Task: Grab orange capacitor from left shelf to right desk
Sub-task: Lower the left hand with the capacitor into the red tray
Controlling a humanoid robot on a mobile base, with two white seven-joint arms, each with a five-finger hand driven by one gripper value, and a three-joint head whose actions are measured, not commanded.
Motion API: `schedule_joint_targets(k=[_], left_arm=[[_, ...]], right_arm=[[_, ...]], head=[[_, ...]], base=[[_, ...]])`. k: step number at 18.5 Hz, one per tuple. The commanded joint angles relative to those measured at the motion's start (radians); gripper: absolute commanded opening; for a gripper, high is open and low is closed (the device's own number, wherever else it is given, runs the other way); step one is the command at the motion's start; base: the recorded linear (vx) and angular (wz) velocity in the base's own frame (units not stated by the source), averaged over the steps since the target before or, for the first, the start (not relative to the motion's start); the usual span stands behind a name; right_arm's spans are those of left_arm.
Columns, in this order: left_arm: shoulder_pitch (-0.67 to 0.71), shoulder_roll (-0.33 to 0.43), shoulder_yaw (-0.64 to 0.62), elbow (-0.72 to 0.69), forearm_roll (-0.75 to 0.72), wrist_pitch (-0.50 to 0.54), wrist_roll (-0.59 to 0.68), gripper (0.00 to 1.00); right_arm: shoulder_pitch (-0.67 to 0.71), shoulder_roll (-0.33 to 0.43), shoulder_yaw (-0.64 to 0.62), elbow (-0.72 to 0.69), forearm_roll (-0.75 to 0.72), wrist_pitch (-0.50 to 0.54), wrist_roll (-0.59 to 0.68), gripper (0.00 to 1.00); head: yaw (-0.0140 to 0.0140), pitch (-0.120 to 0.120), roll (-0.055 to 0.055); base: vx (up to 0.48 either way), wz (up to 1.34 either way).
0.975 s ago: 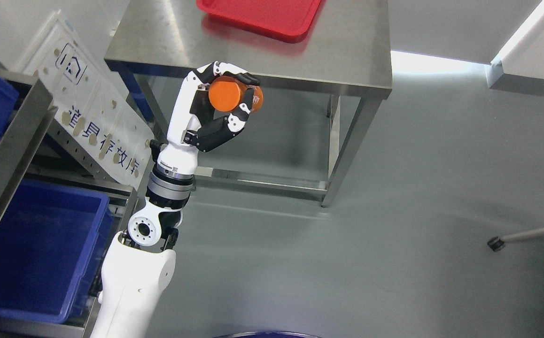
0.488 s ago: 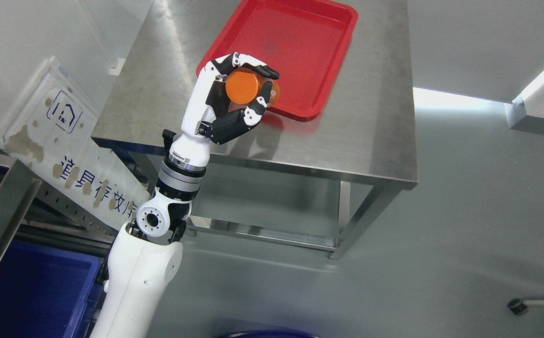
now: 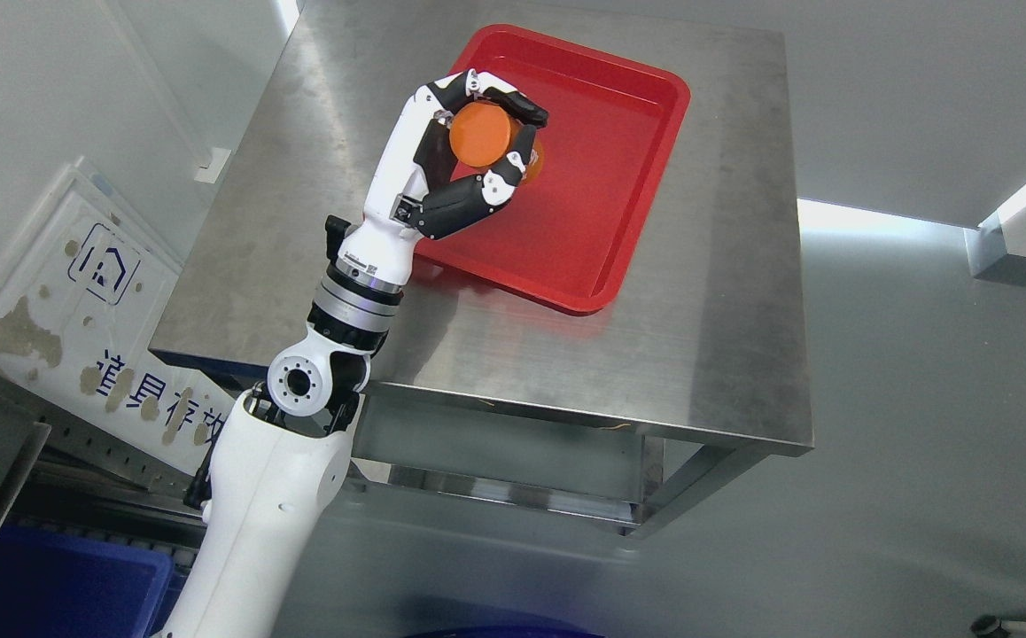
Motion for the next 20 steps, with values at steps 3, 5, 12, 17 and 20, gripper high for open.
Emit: schedule_joint_targets(k=[3,5,12,17,20], left_arm=[[-0.038,0.017,-0.079,0.177,-0.008,0.137,0.001,0.04],[-0.037,0.017,-0.078,0.199,-0.008,0.135,0.001,0.04],[-0.093,0.017,-0.082,0.231,-0.008,0.134,0.001,0.09],[-0.184,0.017,-0.078,0.254,-0.005,0.123,0.002,0.13],[-0.217,0.017,-0.084,0.308,-0.006,0.121,0.013,0.28]], right_arm=[[0.034,-0.017,-0.011,-0.023,0.000,-0.001,0.003,1.00],[0.034,-0.017,-0.012,-0.023,0.000,-0.001,0.003,1.00],[0.034,-0.017,-0.012,-0.023,0.000,-0.001,0.003,1.00],[0.034,-0.017,-0.012,-0.023,0.000,-0.001,0.003,1.00],[0.034,-0.017,-0.012,-0.023,0.000,-0.001,0.003,1.00]], head=[[0.0000,0.000,0.000],[0.0000,0.000,0.000],[0.0000,0.000,0.000],[0.0000,0.000,0.000],[0.0000,0.000,0.000]], base=[[0.025,0.00],[-0.003,0.02],[-0.011,-0.01],[-0.001,0.00],[0.000,0.00]])
